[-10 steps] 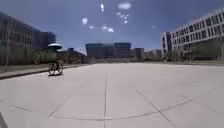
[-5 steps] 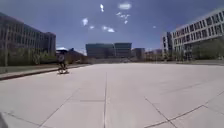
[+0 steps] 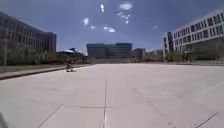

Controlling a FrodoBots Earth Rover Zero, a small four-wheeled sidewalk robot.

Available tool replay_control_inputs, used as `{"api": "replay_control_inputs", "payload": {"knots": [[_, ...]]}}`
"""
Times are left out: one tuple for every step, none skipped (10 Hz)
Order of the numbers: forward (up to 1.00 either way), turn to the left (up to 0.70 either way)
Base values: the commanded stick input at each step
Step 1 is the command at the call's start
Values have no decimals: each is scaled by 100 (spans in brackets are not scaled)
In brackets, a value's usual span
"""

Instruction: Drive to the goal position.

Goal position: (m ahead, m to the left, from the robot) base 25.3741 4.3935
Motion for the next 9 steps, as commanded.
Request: {"api": "replay_control_inputs", "payload": {"knots": [[50, 0], [50, 0], [50, 0], [50, 0], [50, 0], [50, 0], [50, 0], [50, 0], [50, 0]]}}
